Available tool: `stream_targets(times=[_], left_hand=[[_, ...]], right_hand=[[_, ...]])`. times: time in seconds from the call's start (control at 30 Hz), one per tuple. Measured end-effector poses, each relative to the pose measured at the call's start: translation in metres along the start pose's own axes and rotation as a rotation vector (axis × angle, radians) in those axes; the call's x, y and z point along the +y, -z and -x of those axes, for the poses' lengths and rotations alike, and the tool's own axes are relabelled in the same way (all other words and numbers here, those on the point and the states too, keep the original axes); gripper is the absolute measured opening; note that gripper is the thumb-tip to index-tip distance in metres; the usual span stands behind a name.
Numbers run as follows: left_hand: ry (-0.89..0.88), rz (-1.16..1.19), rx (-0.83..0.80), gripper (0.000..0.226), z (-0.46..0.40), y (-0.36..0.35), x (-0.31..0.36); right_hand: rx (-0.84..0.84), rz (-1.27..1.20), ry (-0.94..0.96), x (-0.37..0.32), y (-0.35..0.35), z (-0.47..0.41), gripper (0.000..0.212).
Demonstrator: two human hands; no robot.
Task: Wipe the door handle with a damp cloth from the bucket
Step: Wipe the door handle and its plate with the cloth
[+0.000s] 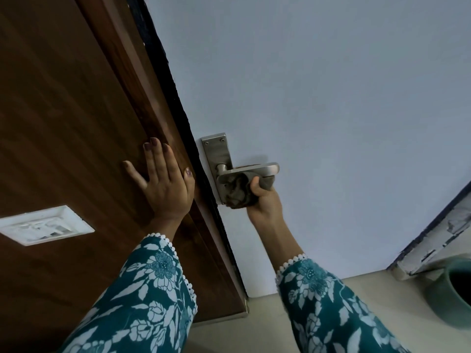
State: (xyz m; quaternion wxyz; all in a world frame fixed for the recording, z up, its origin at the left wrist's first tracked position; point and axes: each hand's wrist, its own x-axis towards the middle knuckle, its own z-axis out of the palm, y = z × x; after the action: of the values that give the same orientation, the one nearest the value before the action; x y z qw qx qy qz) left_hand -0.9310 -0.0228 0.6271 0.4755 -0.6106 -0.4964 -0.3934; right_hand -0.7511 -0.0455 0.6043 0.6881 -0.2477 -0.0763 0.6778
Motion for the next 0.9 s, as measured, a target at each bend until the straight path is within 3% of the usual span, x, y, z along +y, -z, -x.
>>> stream_targets(times=[0.17, 0.4, 0.6, 0.9], left_hand=[[-0.017, 0.017, 0.012, 0.069, 0.002, -0.002, 0.0], [-0.027, 0.018, 0.015, 0.067, 0.003, -0.003, -0.001], [-0.016, 0.031, 0.007, 0.067, 0.003, -0.002, -0.002], [0.008, 0.012, -0.024, 0.07, 0.0, 0.002, 0.0]], right_hand=[[0.201, 0.235, 0.073, -0.012, 0.005, 0.011, 0.031], [0.196, 0.084, -0.151, 0.05, -0.051, 0.03, 0.013], [0.18, 0.129, -0.186, 0.043, -0.049, 0.03, 0.018], [0.267, 0.51, 0.112, -0.062, 0.0, 0.015, 0.018]])
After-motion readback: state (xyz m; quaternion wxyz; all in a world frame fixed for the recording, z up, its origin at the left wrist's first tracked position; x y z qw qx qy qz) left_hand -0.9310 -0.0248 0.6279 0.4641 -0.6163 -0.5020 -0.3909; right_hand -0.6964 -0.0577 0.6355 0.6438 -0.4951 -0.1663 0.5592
